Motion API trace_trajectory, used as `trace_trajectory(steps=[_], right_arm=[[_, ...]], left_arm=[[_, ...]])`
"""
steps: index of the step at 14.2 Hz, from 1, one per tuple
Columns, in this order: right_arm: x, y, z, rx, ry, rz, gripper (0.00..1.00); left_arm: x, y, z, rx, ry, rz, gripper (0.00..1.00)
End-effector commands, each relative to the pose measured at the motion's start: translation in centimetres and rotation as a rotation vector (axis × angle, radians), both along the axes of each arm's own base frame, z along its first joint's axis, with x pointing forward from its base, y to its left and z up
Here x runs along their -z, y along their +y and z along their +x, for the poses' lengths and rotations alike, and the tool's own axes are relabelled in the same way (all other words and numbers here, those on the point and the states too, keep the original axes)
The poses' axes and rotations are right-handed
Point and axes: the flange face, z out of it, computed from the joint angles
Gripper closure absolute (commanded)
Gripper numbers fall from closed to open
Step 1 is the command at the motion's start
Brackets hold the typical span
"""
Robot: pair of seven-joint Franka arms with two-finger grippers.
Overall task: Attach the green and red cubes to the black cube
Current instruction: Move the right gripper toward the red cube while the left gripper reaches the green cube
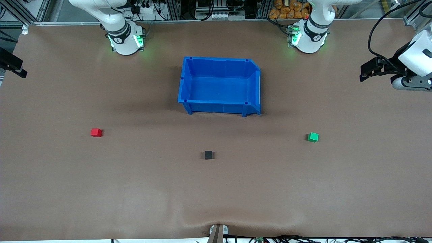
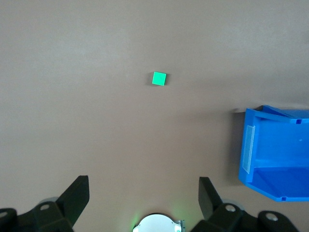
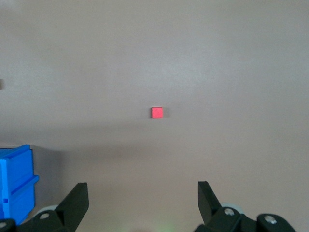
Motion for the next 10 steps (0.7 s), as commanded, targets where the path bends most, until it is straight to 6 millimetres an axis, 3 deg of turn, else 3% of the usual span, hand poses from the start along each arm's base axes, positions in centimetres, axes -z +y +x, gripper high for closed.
trace_trajectory(steps=[1, 6, 10], right_arm=[[-0.2, -0.1, -0.1, 0.017, 0.0, -0.004, 0.0], [-0.4, -0.2, -0.1, 0.005, -0.003, -0.008, 0.0], [1.0, -0.3, 0.8, 0.007, 0.023, -0.004, 0.0]], left_arm=[[-0.1, -0.3, -0.1, 0.032, 0.004, 0.03, 0.0], [-0.1, -0.6, -0.2, 0.041, 0.004, 0.032, 0.0], [2.8, 0.5, 1.4, -0.028, 0.064, -0.056, 0.0]])
